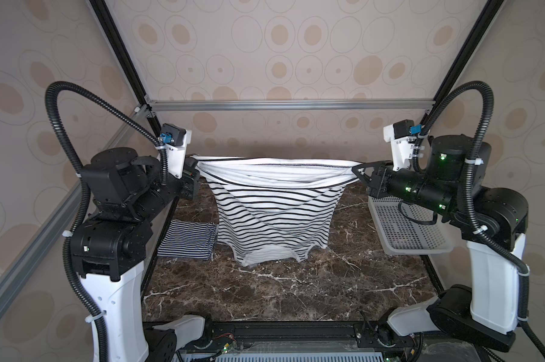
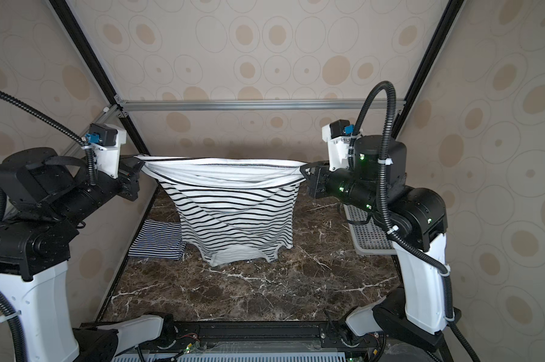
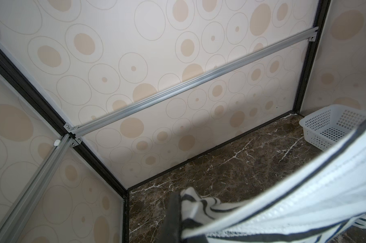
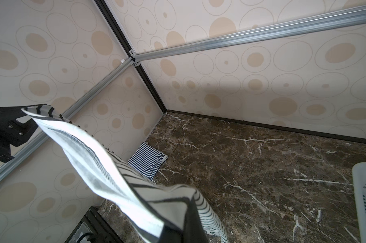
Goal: Fold and stack tank tops
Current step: Smooth out the tank top at the center of the table.
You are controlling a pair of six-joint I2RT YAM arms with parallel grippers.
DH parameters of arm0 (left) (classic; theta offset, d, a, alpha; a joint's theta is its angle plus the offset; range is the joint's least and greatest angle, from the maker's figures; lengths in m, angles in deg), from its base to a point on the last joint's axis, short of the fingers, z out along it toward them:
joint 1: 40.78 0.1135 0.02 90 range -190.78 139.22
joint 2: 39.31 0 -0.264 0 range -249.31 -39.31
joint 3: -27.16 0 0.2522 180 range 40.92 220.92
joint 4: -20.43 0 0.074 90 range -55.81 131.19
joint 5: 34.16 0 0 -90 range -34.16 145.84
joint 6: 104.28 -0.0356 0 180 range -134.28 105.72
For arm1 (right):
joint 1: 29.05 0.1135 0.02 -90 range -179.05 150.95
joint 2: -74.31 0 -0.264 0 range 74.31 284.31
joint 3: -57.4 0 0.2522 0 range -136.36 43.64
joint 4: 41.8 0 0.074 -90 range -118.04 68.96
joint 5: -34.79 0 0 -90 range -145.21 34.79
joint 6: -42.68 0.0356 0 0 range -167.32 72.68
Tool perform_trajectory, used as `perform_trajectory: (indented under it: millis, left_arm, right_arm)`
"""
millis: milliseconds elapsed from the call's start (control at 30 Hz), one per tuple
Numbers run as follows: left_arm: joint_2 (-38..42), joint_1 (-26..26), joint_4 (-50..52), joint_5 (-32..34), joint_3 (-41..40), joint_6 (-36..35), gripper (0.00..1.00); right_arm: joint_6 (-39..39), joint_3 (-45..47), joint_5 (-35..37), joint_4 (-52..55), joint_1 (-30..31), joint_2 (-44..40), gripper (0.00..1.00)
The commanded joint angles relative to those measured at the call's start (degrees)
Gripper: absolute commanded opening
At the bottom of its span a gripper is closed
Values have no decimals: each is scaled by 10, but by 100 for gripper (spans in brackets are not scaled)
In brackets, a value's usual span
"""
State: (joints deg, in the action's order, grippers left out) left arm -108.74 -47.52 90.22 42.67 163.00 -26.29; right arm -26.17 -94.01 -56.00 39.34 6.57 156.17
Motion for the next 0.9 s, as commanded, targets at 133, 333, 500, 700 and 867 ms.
perform_trajectory:
  millis: [133, 333, 500, 700, 867]
  left_arm:
    - [-41, 3, -57, -6, -18, 16, 0]
    - [-152, 4, -126, 8, -23, 15, 0]
    - [-272, 6, -183, 17, 9, 29, 0]
    - [-379, 25, -234, 8, 114, 75, 0]
    - [-313, 59, -339, -14, 70, 125, 0]
  right_arm:
    - [-4, -115, 23, 51, -34, 93, 0]
    - [32, -131, -79, 39, -156, 183, 0]
    - [35, -137, -113, -1, -194, 257, 0]
    - [30, -223, -163, -39, -230, 333, 0]
    - [19, -178, -189, -115, -232, 293, 0]
